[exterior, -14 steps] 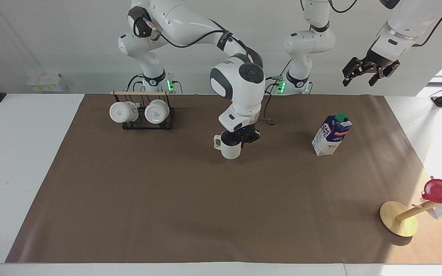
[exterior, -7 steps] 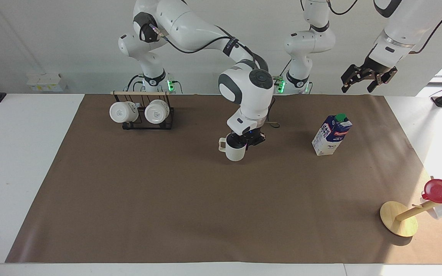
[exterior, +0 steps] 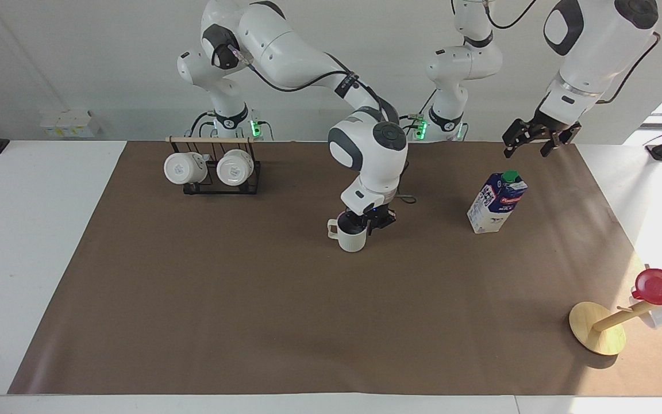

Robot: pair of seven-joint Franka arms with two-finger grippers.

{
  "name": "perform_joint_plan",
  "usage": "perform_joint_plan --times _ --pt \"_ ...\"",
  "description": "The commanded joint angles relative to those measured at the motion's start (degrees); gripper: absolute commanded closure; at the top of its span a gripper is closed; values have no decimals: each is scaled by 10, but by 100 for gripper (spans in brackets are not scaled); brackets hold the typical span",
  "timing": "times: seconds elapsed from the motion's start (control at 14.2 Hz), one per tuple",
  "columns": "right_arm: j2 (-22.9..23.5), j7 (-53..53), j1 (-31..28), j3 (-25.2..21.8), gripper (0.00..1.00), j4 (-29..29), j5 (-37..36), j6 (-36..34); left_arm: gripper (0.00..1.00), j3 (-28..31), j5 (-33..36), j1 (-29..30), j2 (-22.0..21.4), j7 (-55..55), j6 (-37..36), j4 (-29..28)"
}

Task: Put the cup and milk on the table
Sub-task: 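Lower the black mug onto the table center and open the right gripper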

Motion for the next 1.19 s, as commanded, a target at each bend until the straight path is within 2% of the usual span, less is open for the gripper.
perform_joint_plan --times 0.0,0.14,0.35,0.49,0.77,1.12 --pt "-7 13 2 1 25 -4 -16 -9 0 -3 8 4 -22 35 59 -51" --pt "-25 13 -8 1 6 -4 -9 -6 0 -3 9 4 -22 45 72 -64" --pt "-87 16 -19 -4 5 -16 -7 -12 0 -3 9 2 -27 47 89 -93" --pt "-145 8 -62 0 0 -40 -2 -13 0 -3 10 -1 -37 47 108 -118" --pt "-256 -45 -124 -1 0 -94 10 -67 0 -4 10 -4 -39 73 156 -151" --pt "-316 -111 -230 0 0 -89 34 -105 0 -4 10 -3 -31 102 185 -167"
